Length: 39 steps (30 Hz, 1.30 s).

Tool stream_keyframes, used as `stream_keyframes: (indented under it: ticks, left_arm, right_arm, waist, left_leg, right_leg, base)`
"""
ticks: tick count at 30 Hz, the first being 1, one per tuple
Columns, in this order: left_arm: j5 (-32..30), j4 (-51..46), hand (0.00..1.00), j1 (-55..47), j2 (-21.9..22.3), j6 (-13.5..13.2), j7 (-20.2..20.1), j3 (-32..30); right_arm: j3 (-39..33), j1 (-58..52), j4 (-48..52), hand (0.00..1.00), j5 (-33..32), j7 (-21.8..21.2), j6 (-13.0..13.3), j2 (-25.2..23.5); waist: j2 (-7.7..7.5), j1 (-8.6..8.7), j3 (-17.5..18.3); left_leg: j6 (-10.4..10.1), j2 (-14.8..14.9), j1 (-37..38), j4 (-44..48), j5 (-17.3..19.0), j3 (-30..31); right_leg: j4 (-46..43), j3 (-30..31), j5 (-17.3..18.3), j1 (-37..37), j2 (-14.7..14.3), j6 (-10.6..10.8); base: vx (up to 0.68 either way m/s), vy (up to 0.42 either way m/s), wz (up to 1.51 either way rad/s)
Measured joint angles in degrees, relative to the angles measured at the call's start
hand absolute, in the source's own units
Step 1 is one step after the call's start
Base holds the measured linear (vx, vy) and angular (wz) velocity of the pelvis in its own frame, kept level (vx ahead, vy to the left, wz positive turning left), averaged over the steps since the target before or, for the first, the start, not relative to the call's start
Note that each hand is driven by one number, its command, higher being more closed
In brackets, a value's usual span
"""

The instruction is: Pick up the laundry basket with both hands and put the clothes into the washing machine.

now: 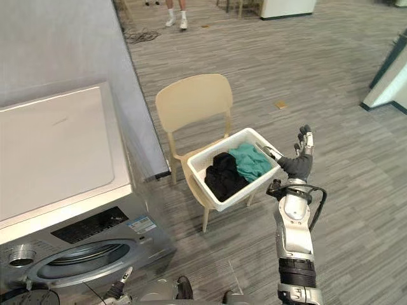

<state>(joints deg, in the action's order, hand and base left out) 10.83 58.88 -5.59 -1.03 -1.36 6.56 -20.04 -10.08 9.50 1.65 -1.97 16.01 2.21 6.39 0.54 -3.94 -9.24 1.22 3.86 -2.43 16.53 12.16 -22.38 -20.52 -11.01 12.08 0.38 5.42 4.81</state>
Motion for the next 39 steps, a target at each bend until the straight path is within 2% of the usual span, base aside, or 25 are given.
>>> stream_keyframes:
  ticks: [1,2,5,6,8,9,10,11,12,13,14,15,16,17,18,19,20,21,24,26,27,30,35,39]
  left_arm:
    - [-0.06,0.06,0.00,-0.08,-0.40,0.19,-0.03,0.70]
    - [-0.33,0.05,0.00,-0.39,-1.43,0.86,0.04,2.76]
    - [-0.37,-0.41,0.00,0.29,-2.01,0.96,0.74,3.80]
    - [-0.36,-0.50,0.00,0.89,-1.92,0.94,1.28,4.53]
    - [-0.37,-1.74,0.00,1.27,-1.34,0.88,1.21,6.42]
    - [-0.40,-3.26,0.00,1.19,-1.33,0.69,1.13,7.56]
    - [-0.42,-3.80,0.00,1.04,-1.39,0.67,1.12,8.09]
    - [-0.42,-4.78,0.00,0.60,-1.56,0.42,1.06,8.42]
    - [-0.42,-5.66,0.00,0.07,-2.99,-0.17,1.04,8.24]
    - [-0.27,-5.54,0.00,-0.04,-2.91,-0.21,1.10,7.64]
    - [-0.26,-5.59,0.00,-0.26,-2.28,-0.27,1.06,7.02]
    - [-0.19,-5.68,0.00,-0.39,-1.59,-0.53,1.05,6.34]
    - [-0.16,-5.66,0.00,-0.33,-0.93,-0.51,0.99,5.95]
    - [-0.17,-5.66,0.00,-0.27,-0.73,-0.50,0.90,5.97]
    - [-0.19,-5.61,0.00,-0.29,-0.34,-0.49,0.40,5.95]
    - [-0.28,-5.73,0.00,-0.33,-0.67,-0.47,-0.17,5.98]
    - [-0.42,-5.79,0.00,-0.44,-0.63,-0.42,-0.29,5.99]
    - [-0.48,-5.83,0.00,-0.79,-0.21,-0.30,-0.38,6.16]
    - [-0.60,-6.12,0.00,-1.74,-0.28,-0.40,-1.64,7.36]
    - [-0.73,-6.60,0.00,-1.76,-0.77,-0.50,-2.89,7.01]
    - [-1.01,-6.59,0.00,-1.77,-1.12,-0.46,-3.00,6.98]
    - [-5.24,-6.54,0.00,-1.80,-2.36,-0.05,-4.10,6.85]
    - [-6.44,-6.03,0.00,-2.19,-2.79,0.84,-4.33,6.99]
    - [-6.27,-6.51,0.00,0.34,-2.82,0.83,-5.02,7.87]
  right_arm:
    - [0.57,-0.08,0.00,0.00,0.44,-0.10,-0.39,-0.33]
    - [1.89,-1.11,0.01,0.00,1.10,-1.29,-0.66,-1.49]
    - [2.86,-2.43,0.01,0.00,2.30,-2.85,-0.72,-1.51]
    - [2.50,-2.57,0.00,0.00,2.47,-3.52,-0.91,-1.42]
    - [1.65,-2.59,0.00,0.00,2.47,-3.81,-0.95,-1.39]
    - [1.11,-2.57,0.00,0.00,2.54,-3.89,-0.98,-1.32]
    - [1.08,-2.58,0.00,0.00,2.59,-3.97,-0.98,-1.31]
    - [1.16,-2.56,0.00,0.00,2.61,-4.14,-0.99,-1.44]
    - [1.99,-2.52,0.00,0.00,2.62,-4.92,-1.00,-1.64]
    - [2.93,-2.46,-0.28,0.00,2.62,-5.60,-1.00,-0.85]
    - [3.35,-2.54,-0.30,0.00,2.62,-6.02,-1.03,-0.44]
    - [3.59,-2.62,-0.29,0.00,3.10,-6.44,-1.08,-0.07]
    - [2.99,-2.95,-0.30,0.00,5.16,-7.48,-1.37,0.55]
    - [2.72,-3.33,-0.30,0.00,5.97,-7.79,-1.52,1.10]
    - [1.50,-4.07,-0.28,0.00,8.13,-8.54,-1.80,2.09]
    - [0.58,-4.89,-0.25,0.00,10.20,-8.71,-2.48,2.96]
    - [0.10,-5.37,-0.26,0.00,11.71,-8.80,-2.87,3.32]
    - [-1.06,-6.42,-0.26,0.00,13.80,-8.91,-3.49,3.91]
    - [-3.64,-8.65,-0.87,0.00,17.17,-9.64,-4.67,4.29]
    - [-3.55,-9.95,-2.76,0.00,21.66,-11.47,-6.10,4.01]
    - [-3.60,-10.20,-4.25,0.00,23.26,-12.23,-6.52,3.69]
    - [-4.75,-11.47,-8.49,0.00,26.15,-15.05,-7.43,3.48]
    - [-6.98,-8.22,-19.87,0.00,27.21,-14.90,-7.75,4.74]
    - [-6.93,-4.66,-23.57,0.00,29.93,-15.08,-9.63,6.20]
  waist:
    - [-0.02,0.16,0.00]
    - [-0.71,0.29,0.34]
    - [-1.40,0.47,0.96]
    - [-1.78,0.89,1.18]
    - [-1.32,1.67,0.91]
    - [-1.32,1.52,0.92]
    - [-1.50,1.51,1.02]
    - [-2.15,1.36,1.33]
    - [-4.25,1.20,1.52]
    - [-3.13,0.99,1.43]
    - [-1.64,0.31,1.66]
    - [-0.28,0.49,1.75]
    - [0.25,1.56,1.77]
    - [-0.01,1.76,1.65]
    - [-0.74,1.71,1.51]
    - [-0.99,1.69,1.22]
    - [-1.09,1.68,1.10]
    - [-1.16,1.67,0.73]
    - [-0.48,2.06,0.78]
    - [-0.58,1.40,0.80]
    - [-0.86,1.44,0.69]
    - [-0.56,1.50,0.52]
    - [1.07,1.48,-0.85]
    - [1.78,1.46,-4.80]
  left_leg:
    - [0.06,-0.24,0.73,-0.42,-0.03,0.52]
    - [0.66,-0.47,2.30,-0.53,-0.42,2.14]
    - [0.65,-0.48,2.28,-0.38,-0.48,5.45]
    - [0.49,-0.17,2.13,-0.21,-0.56,7.75]
    - [0.05,0.61,2.03,0.33,-0.75,11.27]
    - [-1.71,1.47,1.99,1.42,-0.17,13.14]
    - [-2.54,1.76,1.81,2.18,0.32,13.89]
    - [-4.02,2.18,1.44,3.45,1.25,14.74]
    - [-6.07,2.18,1.09,5.28,2.53,15.88]
    - [-8.00,4.77,0.13,7.22,3.76,17.72]
    - [-8.64,6.82,-0.95,7.70,3.89,18.60]
    - [-9.68,9.02,-1.98,7.07,3.27,20.56]
    - [-10.45,10.26,-3.26,5.44,1.48,23.42]
    - [-9.59,10.45,-3.56,4.58,-0.13,23.97]
    - [-7.98,10.74,-4.06,2.81,-3.63,22.73]
    - [-6.72,11.37,-3.76,0.66,-6.61,19.03]
    - [-6.18,11.66,-3.67,0.37,-7.01,16.56]
    - [-4.89,12.20,-3.71,1.62,-6.23,11.57]
    - [-5.12,10.69,-2.81,-1.66,-6.39,4.59]
    - [-6.97,9.08,-2.82,-4.71,-8.27,5.38]
    - [-6.98,8.84,-2.89,-5.71,-8.92,5.77]
    - [-6.09,6.52,-3.18,-8.31,-10.43,7.00]
    - [-4.74,4.50,-6.83,-8.53,-11.47,7.02]
    - [-4.23,3.83,-9.99,-7.19,-11.81,8.25]
  right_leg:
    - [-4.65,0.12,0.28,-1.49,0.73,1.06]
    - [-14.38,0.15,0.64,-4.58,2.38,1.37]
    - [-15.06,-0.08,2.26,-6.58,4.60,-1.48]
    - [-13.40,1.19,2.53,-7.62,5.56,-1.94]
    - [-9.58,5.66,2.37,-8.42,6.26,-1.84]
    - [-6.00,9.77,1.40,-9.39,6.58,-0.72]
    - [-4.22,10.72,0.25,-9.47,6.73,0.16]
    - [-1.32,11.93,-2.86,-9.29,6.95,1.15]
    - [1.64,12.20,-9.96,-9.45,7.36,3.90]
    - [1.84,11.26,-6.07,-7.90,5.54,4.78]
    - [2.14,10.45,-6.10,-7.81,3.71,4.15]
    - [2.56,8.16,-5.40,-7.74,1.19,2.56]
    - [2.16,4.44,-4.43,-7.56,0.12,0.85]
    - [1.54,2.75,-3.90,-7.58,0.20,0.06]
    - [1.15,-0.33,-3.20,-7.18,0.75,-1.01]
    - [1.66,-3.51,-2.68,-5.68,1.20,-1.90]
    - [1.87,-5.28,-2.44,-4.95,1.55,-2.31]
    - [2.85,-8.20,-2.26,-3.26,1.86,-2.61]
    - [4.82,-13.56,-2.24,-0.91,2.82,-2.59]
    - [5.46,-14.57,-2.71,-1.34,3.32,-1.89]
    - [6.07,-15.08,-3.16,-1.24,3.66,-1.57]
    - [8.79,-16.08,-4.95,-0.70,4.62,-0.47]
    - [9.05,-16.05,-6.47,-4.29,5.93,0.40]
    - [6.48,-16.31,-6.41,-7.06,7.10,0.36]
  base:
    - [0.28,0.067,0.70]
    - [0.24,0.013,0.69]
    - [0.23,-0.086,0.71]
    - [0.29,-0.193,0.97]
    - [0.22,-0.195,0.92]
    - [0.15,-0.202,0.62]
    - [0.18,-0.304,0.61]
    - [0.18,-0.381,0.47]
    - [0.22,-0.537,0.45]
    - [0.17,-0.491,0.32]
    - [0.12,-0.464,0.30]
    - [0.07,-0.392,0.66]
    - [0.08,-0.452,0.95]
    - [0.07,-0.369,1.33]
    - [0.08,-0.403,1.39]
    - [0.04,-0.297,1.35]
    - [0.03,-0.315,1.33]
    - [0.00,-0.162,1.01]
    - [-0.02,-0.079,1.07]
    - [-0.05,0.044,0.50]
    - [-0.04,0.064,0.33]
    - [-0.02,0.111,0.24]
    - [0.00,0.097,0.07]
    - [-0.01,0.057,0.16]
